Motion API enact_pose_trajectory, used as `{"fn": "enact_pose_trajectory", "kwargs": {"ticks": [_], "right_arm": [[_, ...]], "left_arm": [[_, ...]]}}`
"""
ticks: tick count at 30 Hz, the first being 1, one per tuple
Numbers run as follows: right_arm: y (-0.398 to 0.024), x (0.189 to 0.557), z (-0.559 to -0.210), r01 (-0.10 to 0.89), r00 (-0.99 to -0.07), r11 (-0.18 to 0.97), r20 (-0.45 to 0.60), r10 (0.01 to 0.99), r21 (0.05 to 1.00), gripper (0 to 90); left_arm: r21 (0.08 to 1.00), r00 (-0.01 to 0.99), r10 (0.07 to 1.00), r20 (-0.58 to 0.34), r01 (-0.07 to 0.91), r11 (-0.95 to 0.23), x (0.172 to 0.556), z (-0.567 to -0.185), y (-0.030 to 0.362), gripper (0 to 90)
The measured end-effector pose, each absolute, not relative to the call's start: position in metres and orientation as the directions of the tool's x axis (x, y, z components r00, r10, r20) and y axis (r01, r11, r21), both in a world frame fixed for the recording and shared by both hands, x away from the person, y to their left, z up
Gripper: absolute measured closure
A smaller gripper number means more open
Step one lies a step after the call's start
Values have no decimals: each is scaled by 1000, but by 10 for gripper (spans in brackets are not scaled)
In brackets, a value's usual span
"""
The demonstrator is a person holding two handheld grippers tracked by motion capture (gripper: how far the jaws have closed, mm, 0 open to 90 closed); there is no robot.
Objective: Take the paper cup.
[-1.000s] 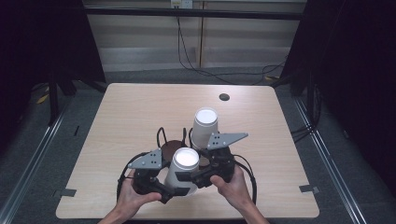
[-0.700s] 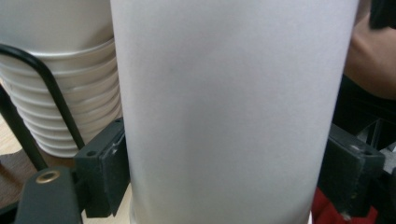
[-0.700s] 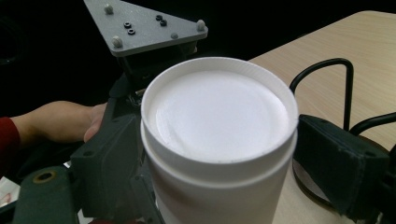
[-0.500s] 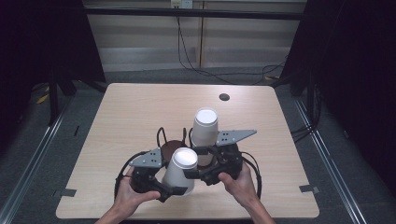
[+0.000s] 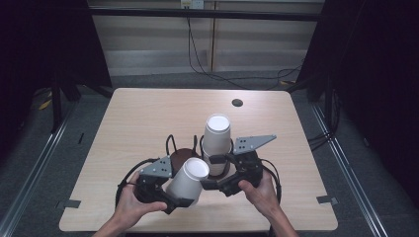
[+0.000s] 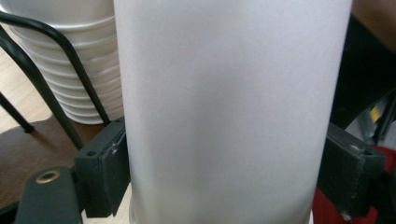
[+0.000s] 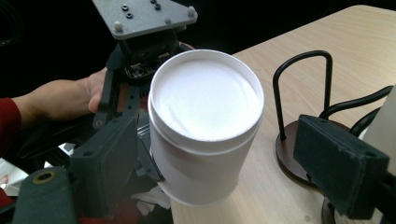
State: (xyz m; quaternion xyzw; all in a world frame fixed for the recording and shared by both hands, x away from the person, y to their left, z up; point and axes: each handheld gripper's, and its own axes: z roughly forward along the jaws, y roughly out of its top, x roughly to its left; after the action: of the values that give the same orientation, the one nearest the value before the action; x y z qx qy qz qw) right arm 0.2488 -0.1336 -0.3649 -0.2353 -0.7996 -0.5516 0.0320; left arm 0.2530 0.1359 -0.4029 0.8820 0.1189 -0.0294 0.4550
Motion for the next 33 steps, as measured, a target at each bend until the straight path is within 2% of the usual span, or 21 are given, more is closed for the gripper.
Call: {"fn": "enact_pose_trajectory", "kwargs": {"ticks": [17,25,33], "right_arm": [[-136,246,-363,399,-899,391,270,345,829,145],[-138,244,-369,402,-900,500,231,369,767,146],[-143,247,-375,424,-893,533,240,380,732,146]], "left_arm": [[749,981,175,-84,178,-638,259,-380,135,180],[663,985,168,-46,156,-732,269,-378,124,183],[610,989,146,-34,136,-780,271,-380,116,199]]}}
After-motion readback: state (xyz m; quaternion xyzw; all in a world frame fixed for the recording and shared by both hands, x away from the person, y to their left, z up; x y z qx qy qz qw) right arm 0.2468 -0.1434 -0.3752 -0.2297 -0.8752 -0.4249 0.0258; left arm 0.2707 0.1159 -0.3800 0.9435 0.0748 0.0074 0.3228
